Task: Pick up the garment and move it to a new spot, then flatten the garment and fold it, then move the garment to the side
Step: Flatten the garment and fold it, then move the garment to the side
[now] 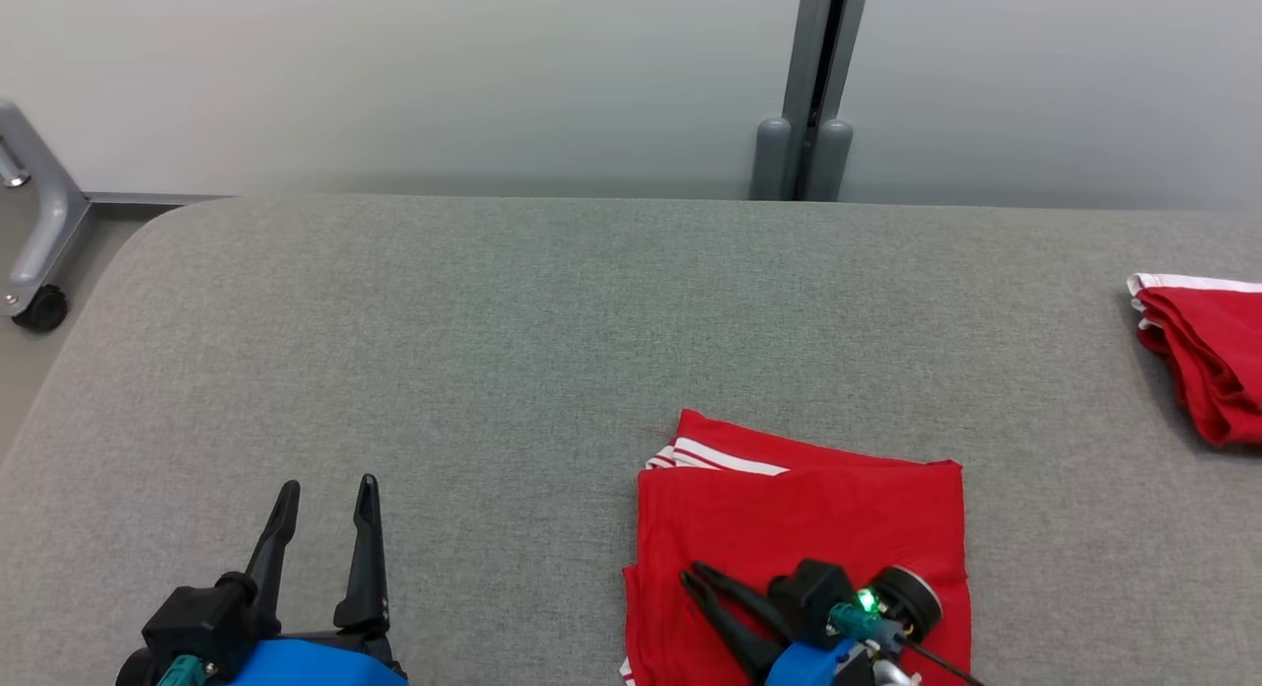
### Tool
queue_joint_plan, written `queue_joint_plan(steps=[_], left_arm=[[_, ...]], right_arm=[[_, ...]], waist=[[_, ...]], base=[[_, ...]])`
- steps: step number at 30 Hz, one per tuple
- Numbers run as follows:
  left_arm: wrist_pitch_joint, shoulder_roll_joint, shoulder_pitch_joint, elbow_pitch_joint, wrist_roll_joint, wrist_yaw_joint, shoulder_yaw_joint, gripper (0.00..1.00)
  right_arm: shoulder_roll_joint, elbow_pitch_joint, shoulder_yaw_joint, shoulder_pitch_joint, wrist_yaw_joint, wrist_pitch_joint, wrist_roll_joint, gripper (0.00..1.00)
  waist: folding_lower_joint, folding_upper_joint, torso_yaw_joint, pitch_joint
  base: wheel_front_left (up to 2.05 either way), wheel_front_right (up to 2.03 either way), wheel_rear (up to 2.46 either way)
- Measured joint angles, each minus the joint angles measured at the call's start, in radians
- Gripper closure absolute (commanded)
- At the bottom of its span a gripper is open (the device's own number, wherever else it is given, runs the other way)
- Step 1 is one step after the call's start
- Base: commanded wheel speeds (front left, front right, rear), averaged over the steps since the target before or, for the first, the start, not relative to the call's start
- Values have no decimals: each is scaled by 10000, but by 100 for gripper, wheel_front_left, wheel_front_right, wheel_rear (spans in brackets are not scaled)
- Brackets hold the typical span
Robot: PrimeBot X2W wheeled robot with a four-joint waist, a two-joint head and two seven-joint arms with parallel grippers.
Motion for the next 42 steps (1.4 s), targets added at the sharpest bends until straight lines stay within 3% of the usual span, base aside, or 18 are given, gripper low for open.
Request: queue_joint_plan(steps=[1, 3, 18, 26, 42], left_arm=[[-27, -21, 0, 10, 0, 0, 6, 0], [-69, -67, -1, 40, 19, -4, 33, 0], [-194, -631, 125, 846, 430, -136, 184, 0], [-205, -970, 484, 1174, 602, -332, 706, 0], [-205, -1476, 639, 1649, 1147, -855, 1302, 0]], right_arm=[[17, -77, -159, -53, 0, -109, -8, 54], [84, -265, -541, -114, 0, -286, -71, 0], [508, -2270, -4978, 1354, 0, -677, -1262, 0], [516, -2838, -5808, 2080, 0, -685, -773, 0], [522, -2763, -5960, 2225, 0, -698, -665, 0]], waist=[[0, 1, -56, -15], [0, 0, -168, -60], [-1, 0, -754, -610], [-1, 0, -840, -695], [-1, 0, -890, -606]], base=[[0, 0, 0], [0, 0, 0], [0, 0, 0], [0, 0, 0], [0, 0, 0]])
